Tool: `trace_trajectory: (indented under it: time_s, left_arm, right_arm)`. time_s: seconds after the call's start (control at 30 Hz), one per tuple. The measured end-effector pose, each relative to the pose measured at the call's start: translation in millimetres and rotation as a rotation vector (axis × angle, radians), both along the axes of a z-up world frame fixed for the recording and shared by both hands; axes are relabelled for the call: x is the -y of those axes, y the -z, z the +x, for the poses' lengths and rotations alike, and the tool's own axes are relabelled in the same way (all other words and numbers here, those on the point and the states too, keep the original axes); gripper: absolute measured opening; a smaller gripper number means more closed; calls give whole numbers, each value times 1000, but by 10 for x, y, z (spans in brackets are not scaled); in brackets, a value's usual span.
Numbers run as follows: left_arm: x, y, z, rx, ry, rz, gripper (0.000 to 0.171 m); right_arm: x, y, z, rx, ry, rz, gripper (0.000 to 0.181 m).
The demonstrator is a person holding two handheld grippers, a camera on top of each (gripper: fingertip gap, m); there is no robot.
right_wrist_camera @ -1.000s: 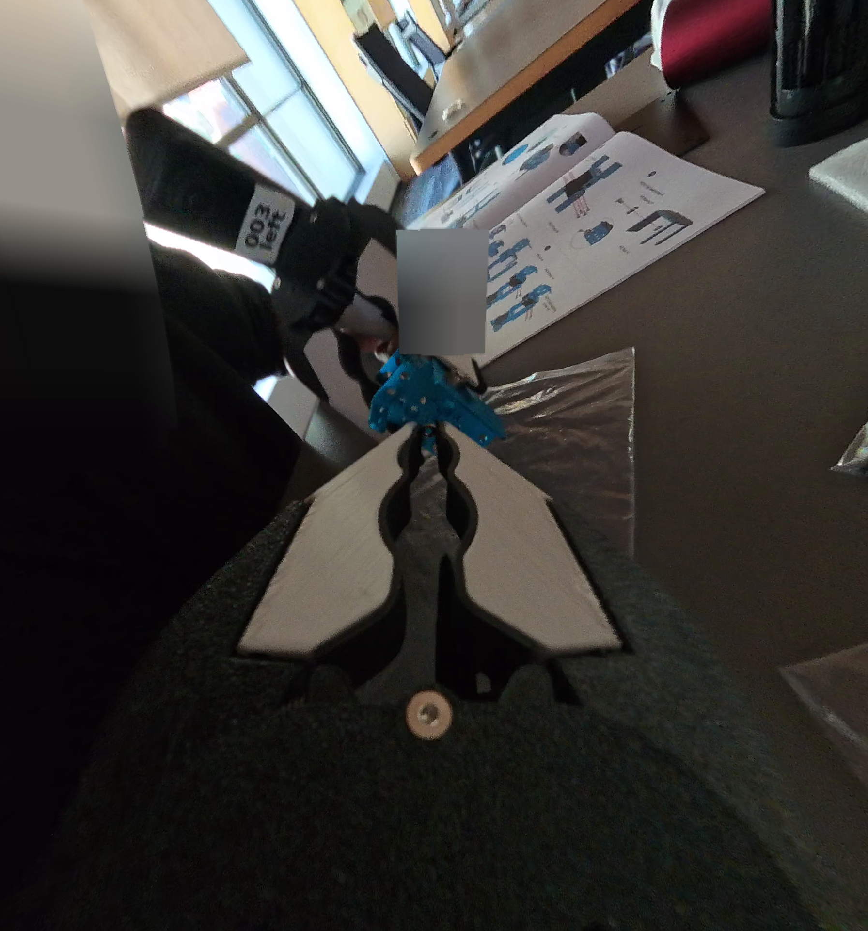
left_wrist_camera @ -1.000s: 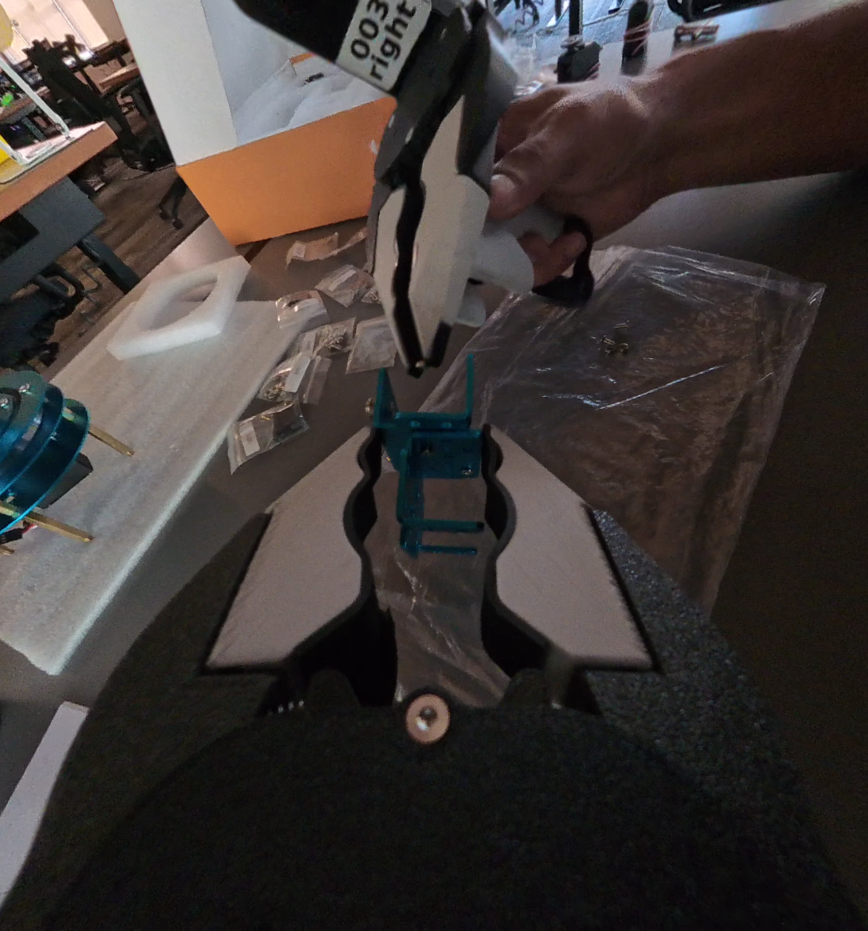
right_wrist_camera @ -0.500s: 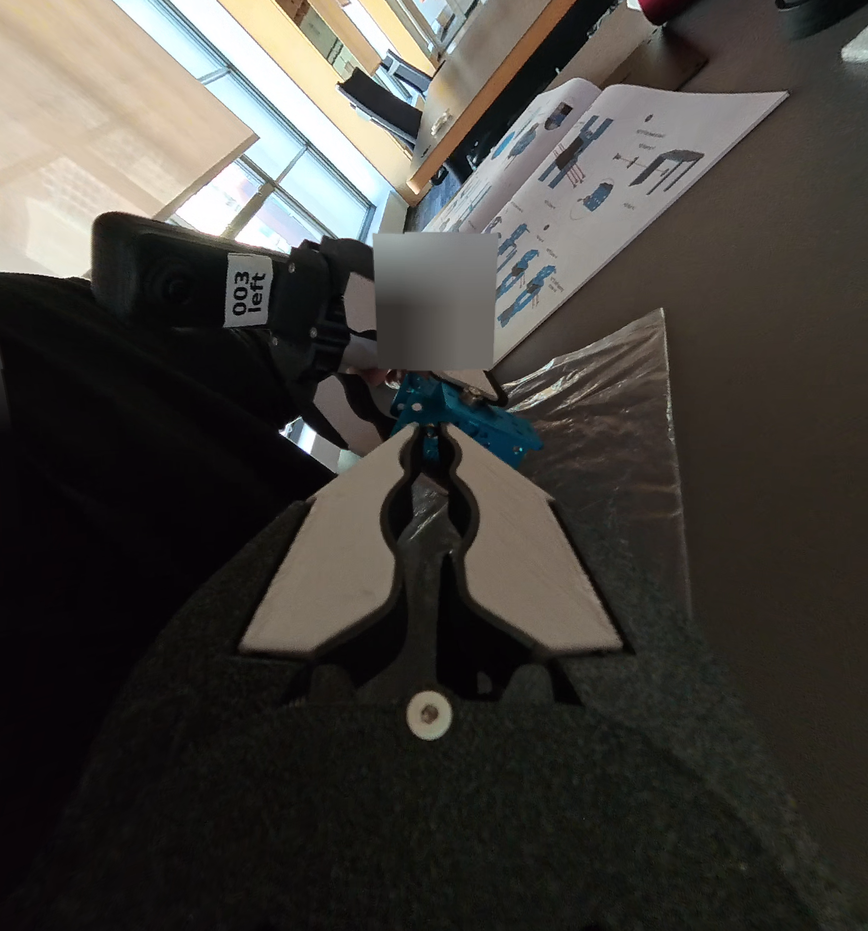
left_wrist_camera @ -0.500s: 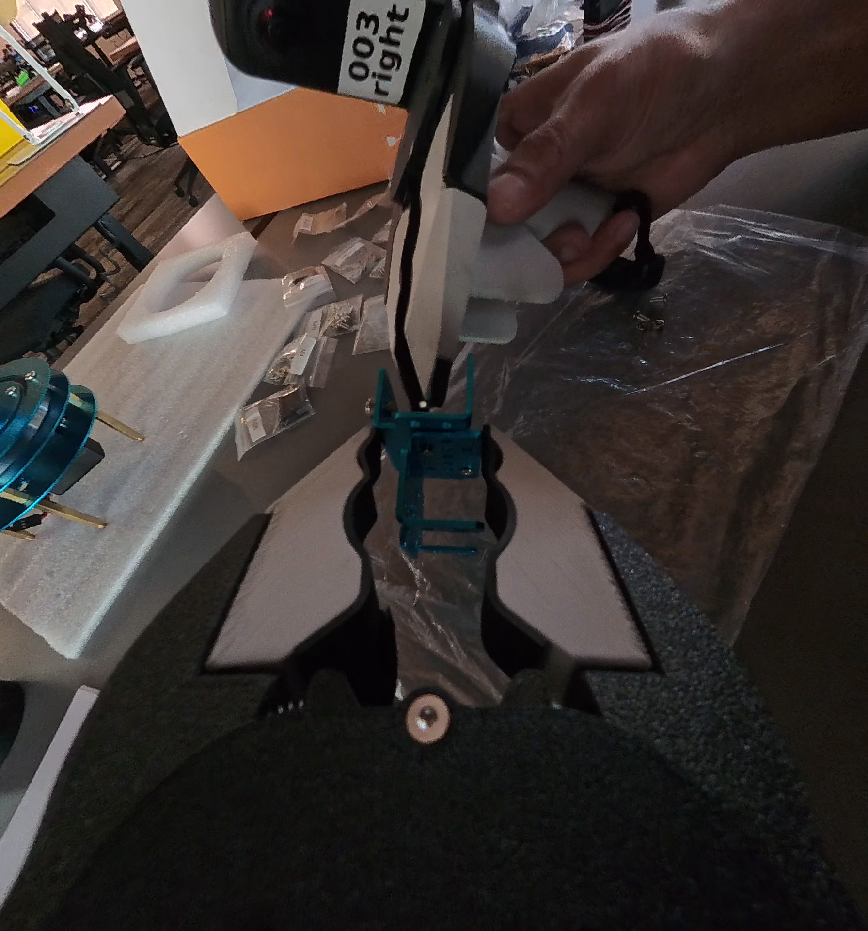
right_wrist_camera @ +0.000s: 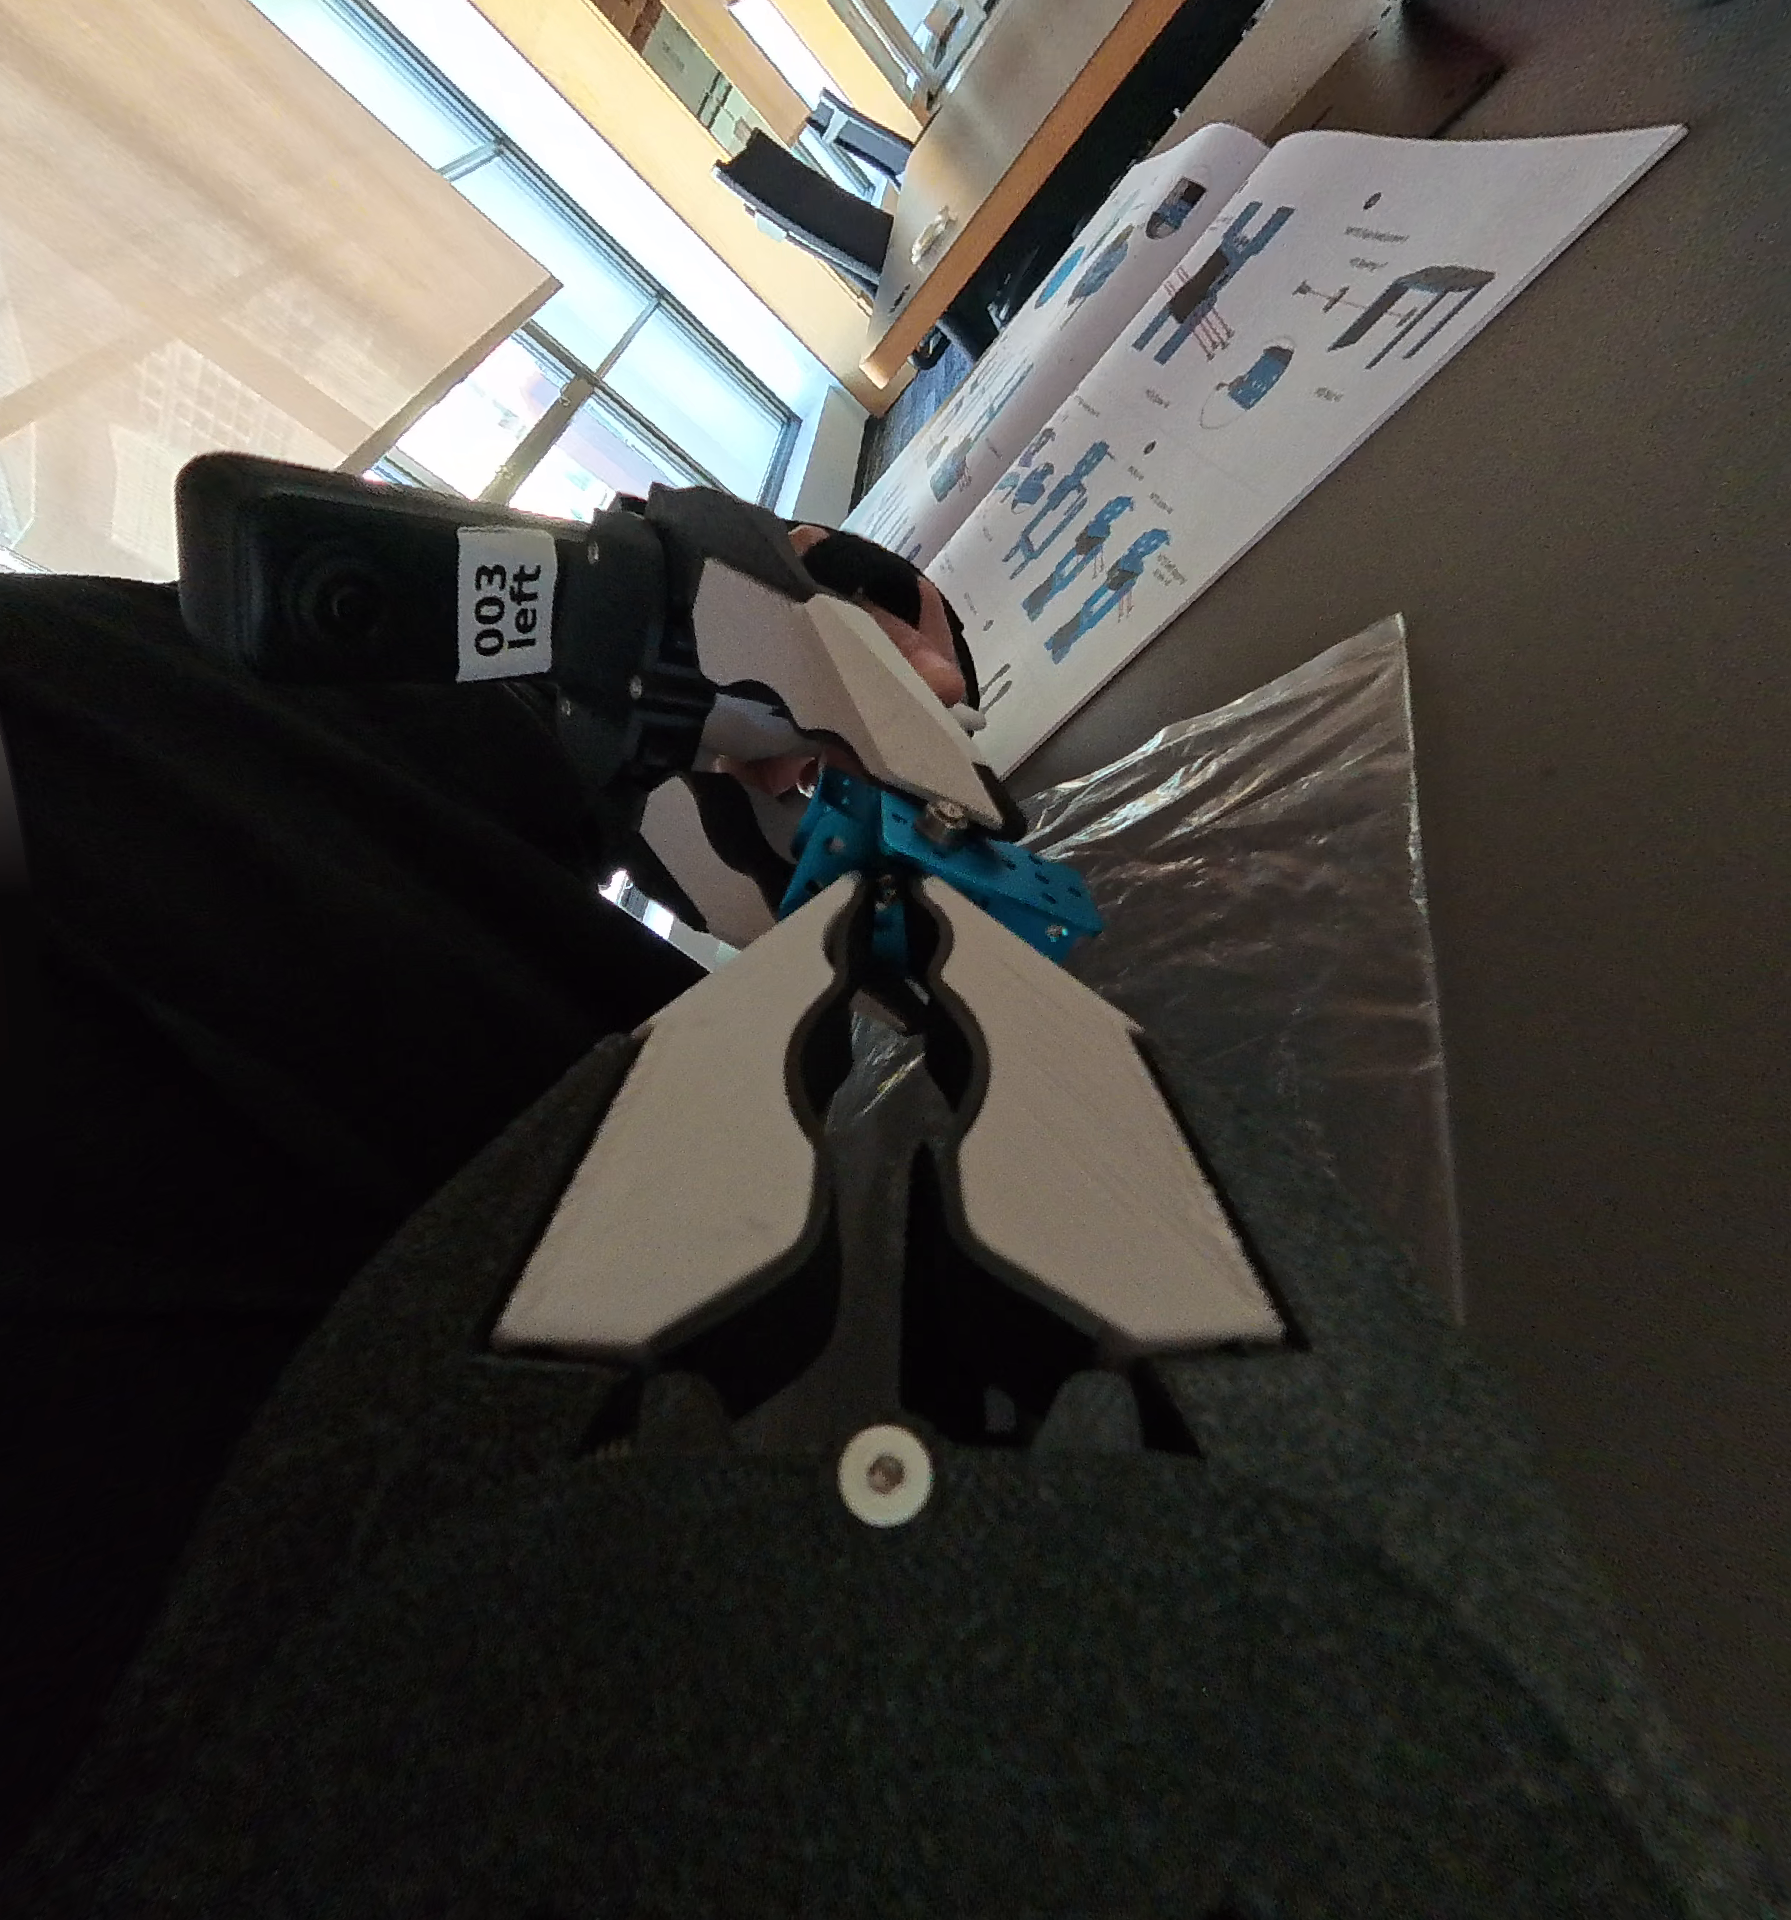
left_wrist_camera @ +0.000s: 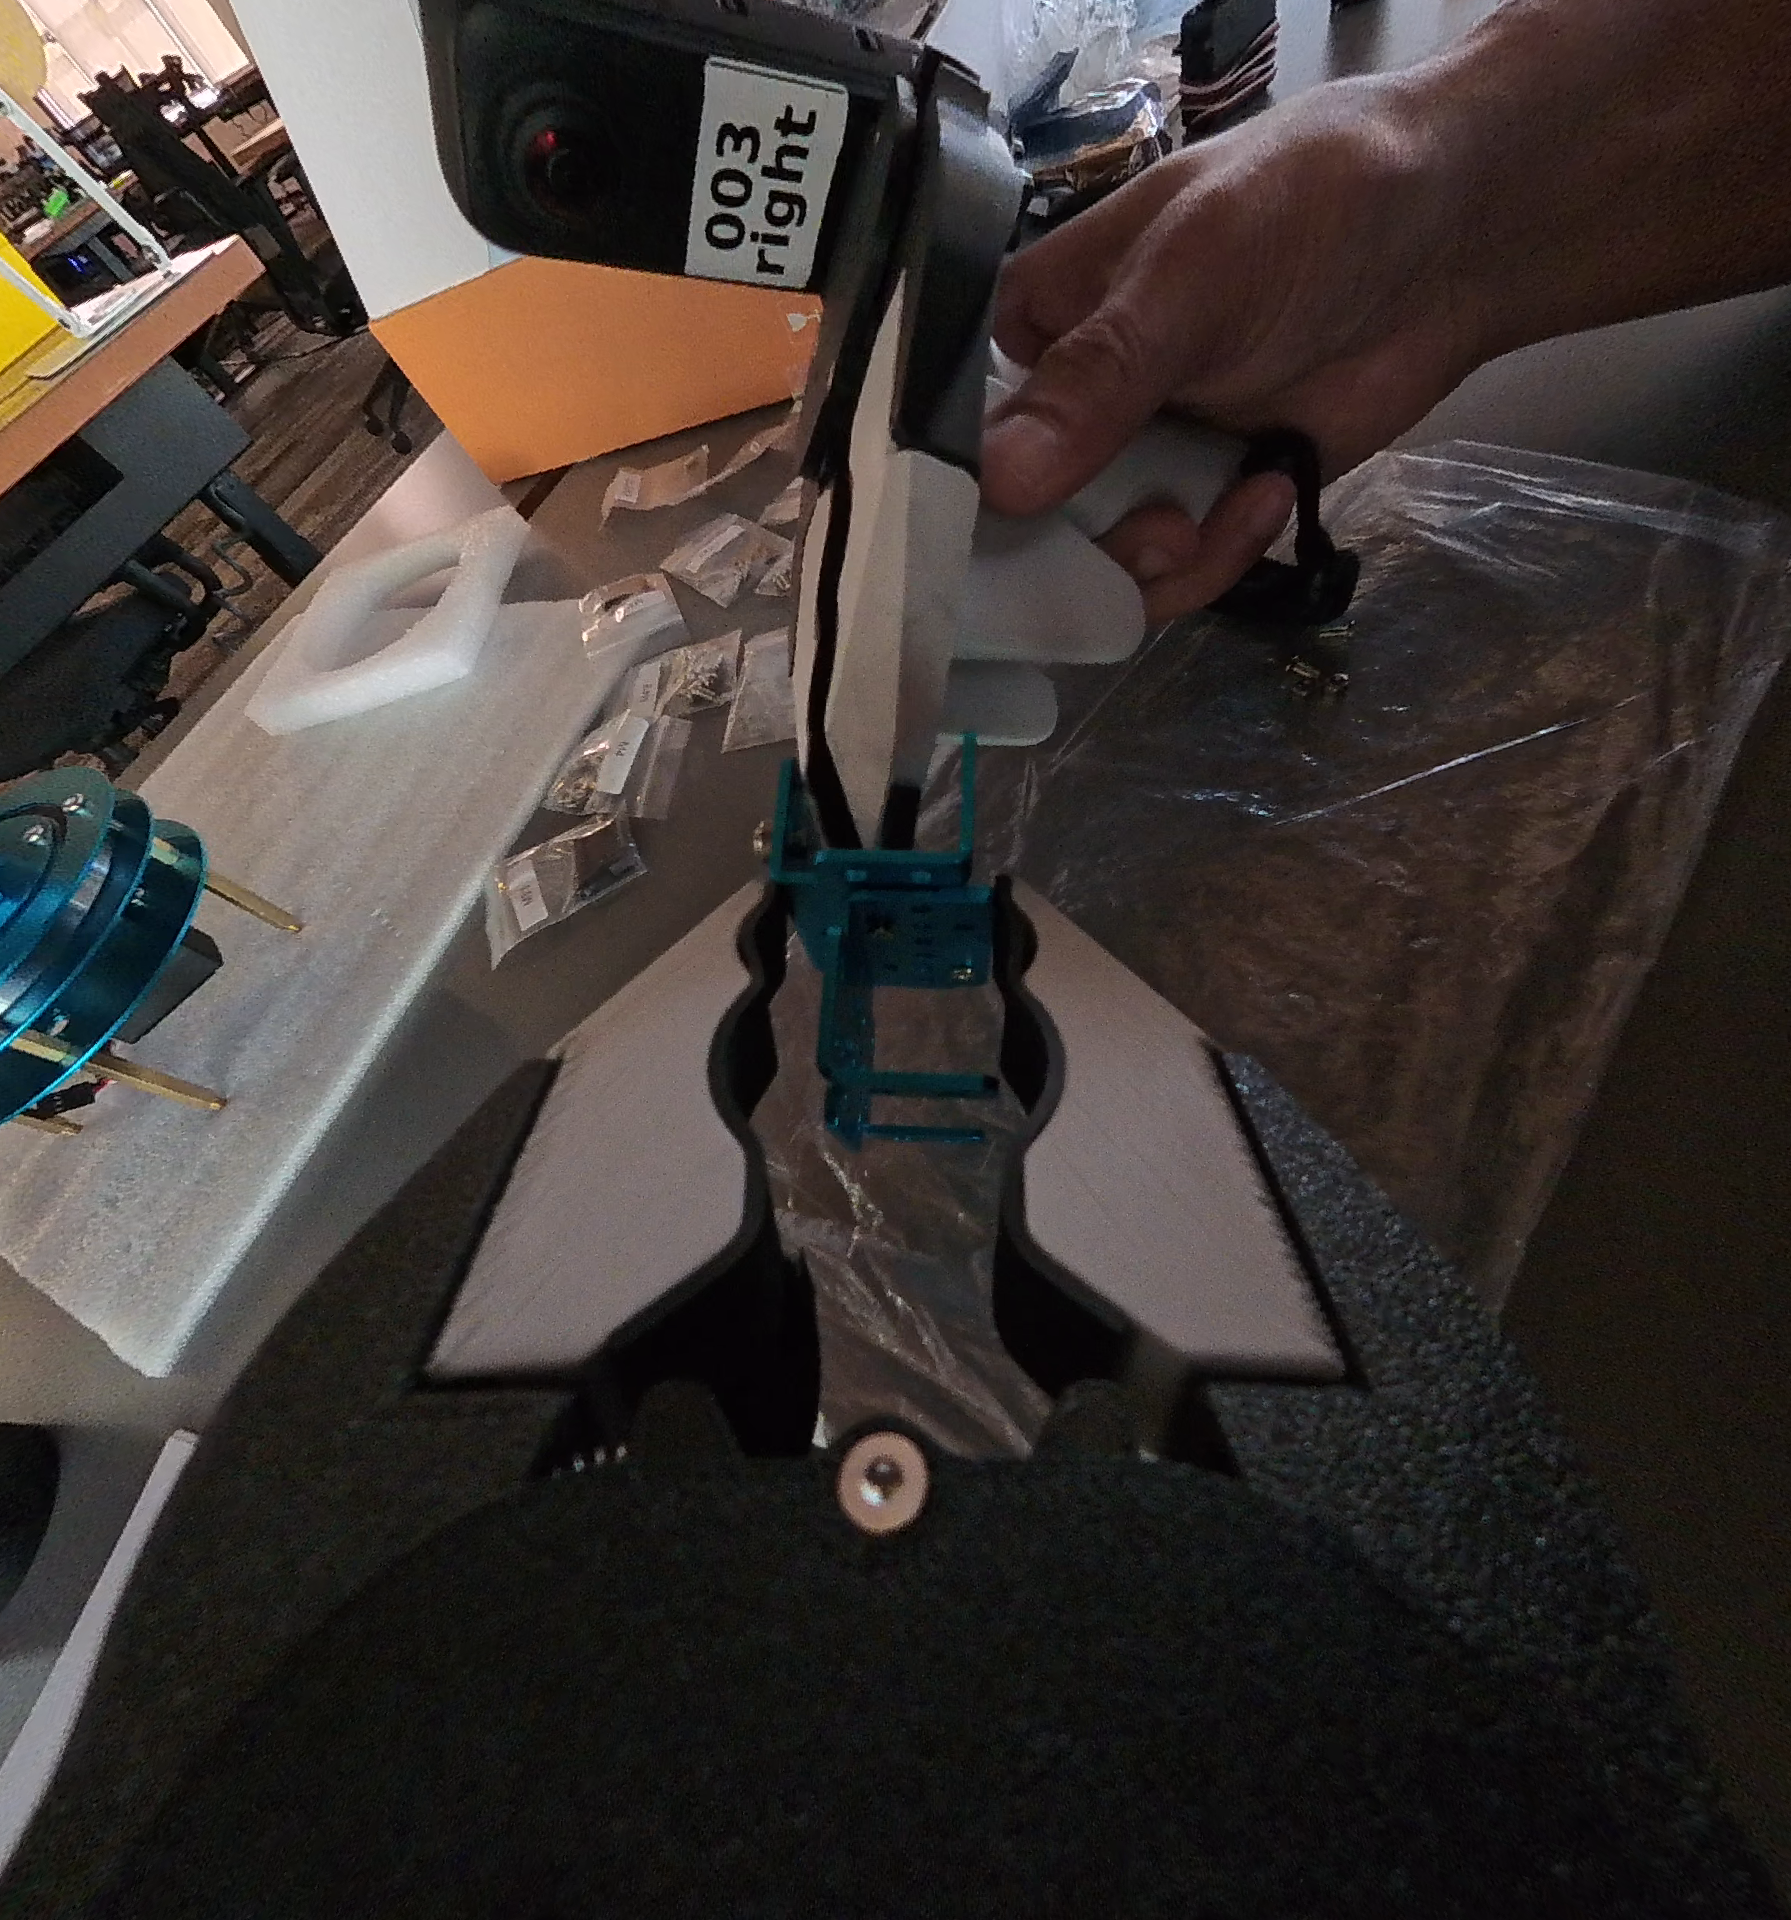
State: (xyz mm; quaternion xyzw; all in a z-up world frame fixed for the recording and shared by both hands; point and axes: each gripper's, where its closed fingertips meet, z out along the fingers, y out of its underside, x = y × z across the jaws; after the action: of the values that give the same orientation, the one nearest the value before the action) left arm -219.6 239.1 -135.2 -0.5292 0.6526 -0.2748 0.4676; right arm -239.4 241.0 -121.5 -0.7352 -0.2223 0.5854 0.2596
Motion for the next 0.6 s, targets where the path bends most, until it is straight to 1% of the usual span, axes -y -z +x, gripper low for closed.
trace_trajectory:
  time_s: [0.4,0.6]
  left_arm:
    - [18,-26,10,17,-1,3,39]
    - [22,-137,29,82,-26,-5,40]
  right_arm:
    - [23,-3,-13,-10,-18,-30,4]
    - [33,-95,-1,50,-22,-35,4]
